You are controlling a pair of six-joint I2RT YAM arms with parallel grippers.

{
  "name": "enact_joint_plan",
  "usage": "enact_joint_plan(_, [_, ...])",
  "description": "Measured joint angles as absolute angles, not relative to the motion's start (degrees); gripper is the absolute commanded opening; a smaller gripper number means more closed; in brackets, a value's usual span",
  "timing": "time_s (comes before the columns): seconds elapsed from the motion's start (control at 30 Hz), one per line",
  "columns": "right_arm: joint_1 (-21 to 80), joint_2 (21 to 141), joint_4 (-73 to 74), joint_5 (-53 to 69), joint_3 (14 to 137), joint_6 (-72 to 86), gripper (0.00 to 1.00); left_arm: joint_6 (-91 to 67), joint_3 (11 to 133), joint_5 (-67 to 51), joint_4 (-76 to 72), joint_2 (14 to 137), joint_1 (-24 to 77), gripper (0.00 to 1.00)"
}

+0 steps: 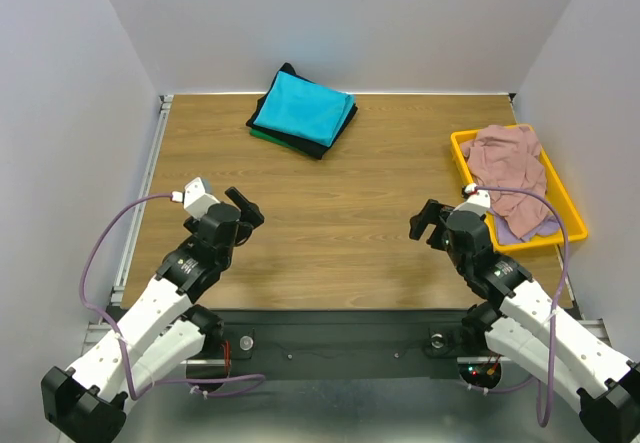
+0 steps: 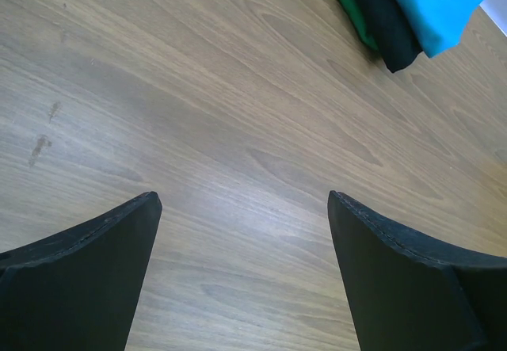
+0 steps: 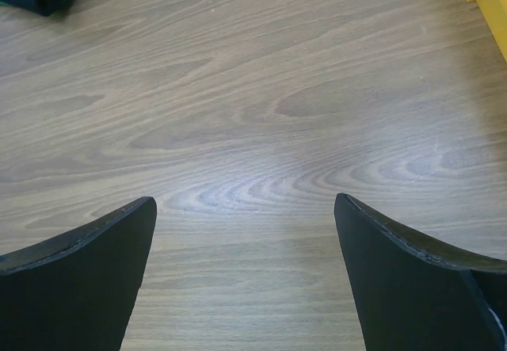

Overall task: Fold and stack the t-shirts
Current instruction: Grab the tshirt from the pile

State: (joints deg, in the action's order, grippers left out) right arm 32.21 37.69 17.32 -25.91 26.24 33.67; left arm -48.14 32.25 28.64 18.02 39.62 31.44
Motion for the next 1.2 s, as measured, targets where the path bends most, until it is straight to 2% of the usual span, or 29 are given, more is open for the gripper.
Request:
enact_joint_plan(0.5, [32.2, 38.9, 17.6, -26.8, 28.6, 34.9, 1.00, -48.6, 31.8, 28.8, 18.0, 38.5, 31.4, 0.98])
enact_joint_plan(0.6, [32.2, 41.7, 17.8, -28.1, 32.9, 36.3, 1.00, -48.5, 31.6, 28.8, 17.7, 38.5, 31.4, 0.98])
enact_joint_plan(0.8, [31.0, 56.7, 20.7, -35.2, 46.1, 38.4, 1.00, -48.4, 31.4, 28.7, 16.8, 39.4, 31.4, 0.98])
enact_joint_plan(0.9, [25.3, 64.8, 22.2, -35.1, 52.4, 38.1, 1.00, -48.4, 31.4, 28.7, 16.7, 40.1, 31.4, 0.99])
enact_joint_plan(1.2, [0.0, 85.4, 24.1, -29.0, 68.5, 32.8, 1.00, -47.9, 31.3, 28.3, 15.6, 40.7, 31.4, 0.98])
